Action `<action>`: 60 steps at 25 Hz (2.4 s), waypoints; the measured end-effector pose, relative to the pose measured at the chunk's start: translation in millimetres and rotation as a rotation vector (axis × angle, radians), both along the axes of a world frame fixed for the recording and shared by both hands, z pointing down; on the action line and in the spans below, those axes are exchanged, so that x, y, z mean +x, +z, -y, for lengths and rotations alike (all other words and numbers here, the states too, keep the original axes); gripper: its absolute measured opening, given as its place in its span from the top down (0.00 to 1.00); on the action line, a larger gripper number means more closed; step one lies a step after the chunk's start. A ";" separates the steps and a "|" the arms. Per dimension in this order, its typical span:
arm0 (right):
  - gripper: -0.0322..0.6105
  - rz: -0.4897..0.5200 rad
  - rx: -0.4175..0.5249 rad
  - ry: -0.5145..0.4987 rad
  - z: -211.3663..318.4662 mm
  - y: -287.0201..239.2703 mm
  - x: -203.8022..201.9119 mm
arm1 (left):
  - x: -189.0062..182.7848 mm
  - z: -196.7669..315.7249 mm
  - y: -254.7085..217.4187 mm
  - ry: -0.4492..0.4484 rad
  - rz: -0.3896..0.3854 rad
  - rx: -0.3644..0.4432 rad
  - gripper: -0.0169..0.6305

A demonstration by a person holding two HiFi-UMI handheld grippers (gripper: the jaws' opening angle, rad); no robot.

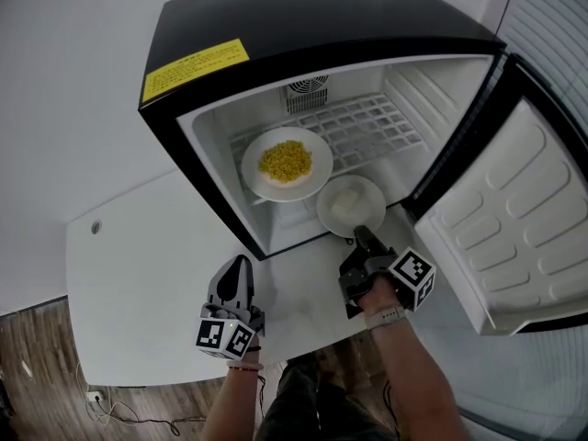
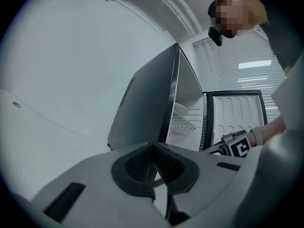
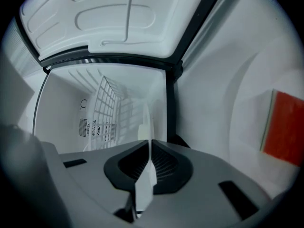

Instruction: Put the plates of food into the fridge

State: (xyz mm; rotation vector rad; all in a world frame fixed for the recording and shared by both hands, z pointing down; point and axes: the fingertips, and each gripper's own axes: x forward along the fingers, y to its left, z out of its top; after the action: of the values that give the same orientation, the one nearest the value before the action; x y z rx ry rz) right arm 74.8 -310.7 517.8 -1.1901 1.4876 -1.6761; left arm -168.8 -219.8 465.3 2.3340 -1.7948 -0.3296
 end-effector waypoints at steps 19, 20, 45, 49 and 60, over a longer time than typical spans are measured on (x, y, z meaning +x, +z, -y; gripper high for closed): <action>0.93 -0.012 -0.036 0.119 42.7 10.2 23.0 | 53.5 11.8 9.4 0.130 -0.026 -0.027 0.96; 0.92 -0.017 -0.039 0.121 44.1 10.5 23.6 | 53.0 12.0 9.5 0.130 -0.025 -0.026 0.96; 0.81 -0.480 -0.054 -0.036 60.0 8.4 22.7 | 33.1 3.6 10.8 0.103 -0.062 -0.017 0.96; 0.74 -0.562 -0.050 -0.059 56.9 9.8 18.5 | 31.6 1.9 9.4 0.102 -0.066 -0.013 0.96; 0.67 -0.582 -0.026 -0.094 38.1 14.5 15.3 | 33.0 -4.8 9.1 0.097 -0.065 -0.015 0.96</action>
State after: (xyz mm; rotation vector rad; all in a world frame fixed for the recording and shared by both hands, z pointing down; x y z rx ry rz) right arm 90.1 -348.8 532.3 -1.7476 1.8845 -1.4754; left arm -135.9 -215.0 474.4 2.3623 -1.6424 -0.3715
